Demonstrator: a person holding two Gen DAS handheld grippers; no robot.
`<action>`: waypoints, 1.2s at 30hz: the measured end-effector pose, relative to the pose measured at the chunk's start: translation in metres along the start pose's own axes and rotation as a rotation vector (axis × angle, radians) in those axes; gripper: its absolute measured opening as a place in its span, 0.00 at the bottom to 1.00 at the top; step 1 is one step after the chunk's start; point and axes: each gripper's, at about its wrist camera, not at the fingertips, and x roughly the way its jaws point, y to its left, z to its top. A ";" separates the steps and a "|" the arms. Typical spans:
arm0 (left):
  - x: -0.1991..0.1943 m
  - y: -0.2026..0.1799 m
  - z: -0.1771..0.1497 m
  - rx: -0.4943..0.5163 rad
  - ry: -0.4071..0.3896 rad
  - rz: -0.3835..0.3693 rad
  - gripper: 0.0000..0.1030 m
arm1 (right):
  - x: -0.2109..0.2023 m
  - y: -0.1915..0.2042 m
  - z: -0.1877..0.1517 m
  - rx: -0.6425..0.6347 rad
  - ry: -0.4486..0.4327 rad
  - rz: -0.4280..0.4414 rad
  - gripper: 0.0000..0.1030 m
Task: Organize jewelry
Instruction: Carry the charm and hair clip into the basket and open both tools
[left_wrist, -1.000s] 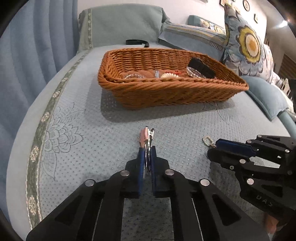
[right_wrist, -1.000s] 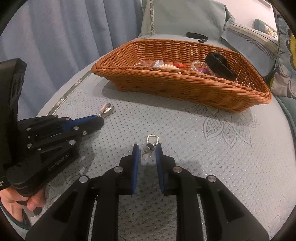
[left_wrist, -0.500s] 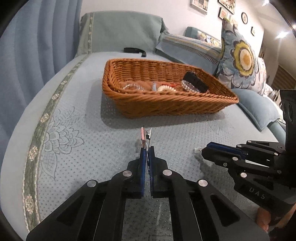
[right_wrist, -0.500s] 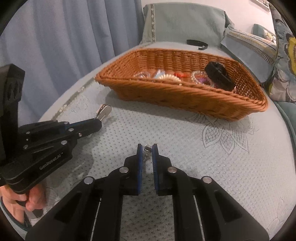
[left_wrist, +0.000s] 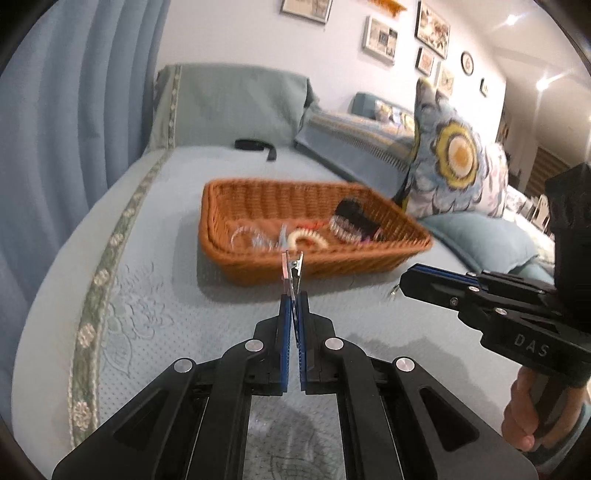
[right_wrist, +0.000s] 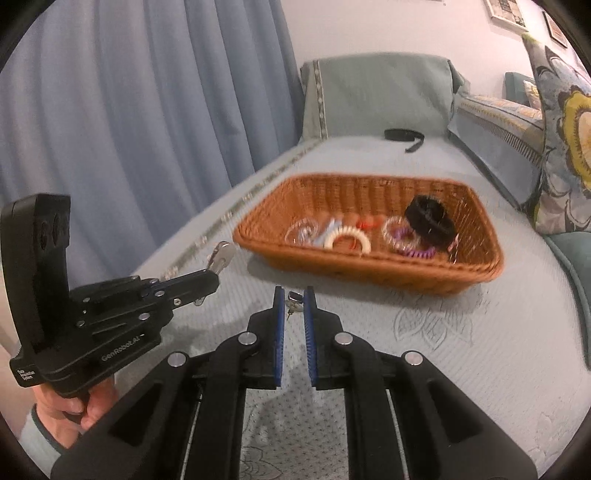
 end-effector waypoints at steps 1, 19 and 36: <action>-0.003 -0.001 0.002 0.001 -0.011 0.002 0.01 | -0.005 -0.002 0.004 0.007 -0.014 0.006 0.08; 0.072 0.013 0.095 -0.029 -0.025 0.006 0.01 | 0.063 -0.067 0.103 0.045 0.003 -0.100 0.08; 0.126 0.034 0.076 -0.111 0.075 -0.006 0.31 | 0.134 -0.096 0.099 0.133 0.161 -0.089 0.50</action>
